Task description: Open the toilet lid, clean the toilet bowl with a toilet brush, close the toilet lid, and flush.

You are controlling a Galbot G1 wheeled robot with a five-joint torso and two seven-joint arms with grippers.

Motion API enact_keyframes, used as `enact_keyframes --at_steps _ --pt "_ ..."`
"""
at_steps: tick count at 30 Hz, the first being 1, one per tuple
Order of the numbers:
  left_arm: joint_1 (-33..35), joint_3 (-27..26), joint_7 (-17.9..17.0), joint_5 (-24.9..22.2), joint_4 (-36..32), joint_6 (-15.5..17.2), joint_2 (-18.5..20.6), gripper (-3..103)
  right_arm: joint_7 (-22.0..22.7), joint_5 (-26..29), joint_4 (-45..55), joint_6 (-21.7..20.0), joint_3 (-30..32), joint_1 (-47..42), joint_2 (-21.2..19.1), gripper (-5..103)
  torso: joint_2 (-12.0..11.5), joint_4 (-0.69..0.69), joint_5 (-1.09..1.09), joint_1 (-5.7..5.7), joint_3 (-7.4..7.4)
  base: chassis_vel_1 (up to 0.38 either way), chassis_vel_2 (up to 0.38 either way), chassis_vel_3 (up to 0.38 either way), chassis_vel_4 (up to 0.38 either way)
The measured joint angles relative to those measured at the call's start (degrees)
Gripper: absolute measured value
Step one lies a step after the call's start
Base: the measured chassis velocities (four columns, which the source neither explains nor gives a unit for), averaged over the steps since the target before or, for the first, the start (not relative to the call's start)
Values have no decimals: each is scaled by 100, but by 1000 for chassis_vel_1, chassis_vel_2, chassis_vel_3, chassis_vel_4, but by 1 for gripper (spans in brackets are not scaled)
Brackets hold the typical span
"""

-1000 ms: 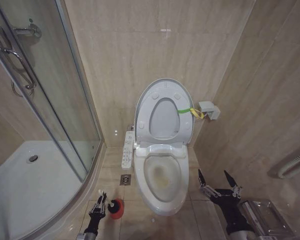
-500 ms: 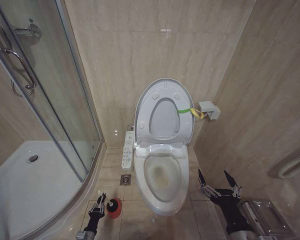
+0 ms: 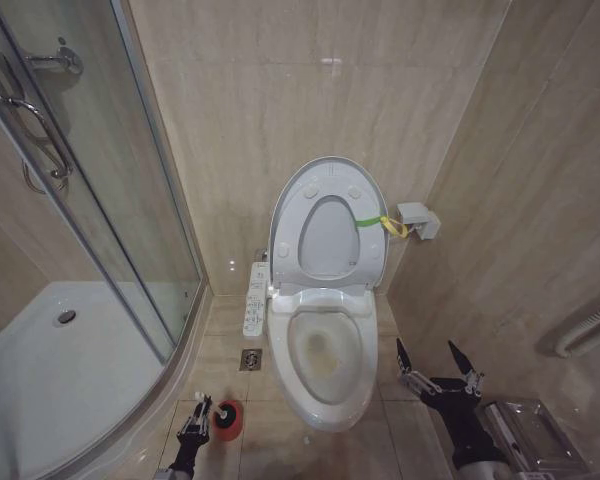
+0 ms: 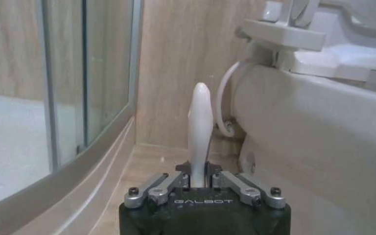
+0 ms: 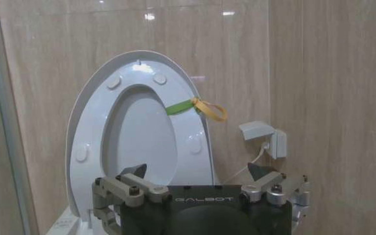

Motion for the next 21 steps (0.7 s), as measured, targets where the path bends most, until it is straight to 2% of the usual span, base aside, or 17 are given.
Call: enact_keyframes --at_steps 8,14,16,21 --pt "-131 0 -111 30 291 45 -40 15 0 0 0 0 0 0 0 100 1 -1 1 0 -1 0 0 0 0" --pt "-141 -6 -206 227 345 43 -42 15 0 0 0 0 0 0 0 100 1 -1 1 0 -1 0 0 0 0" --pt "-119 5 -426 403 321 43 -41 15 0 0 0 0 0 0 0 100 1 -1 1 0 -1 0 0 0 0" --pt "-70 29 -666 523 280 124 -47 15 0 0 0 0 0 0 0 100 1 -1 1 0 -1 0 0 0 0"
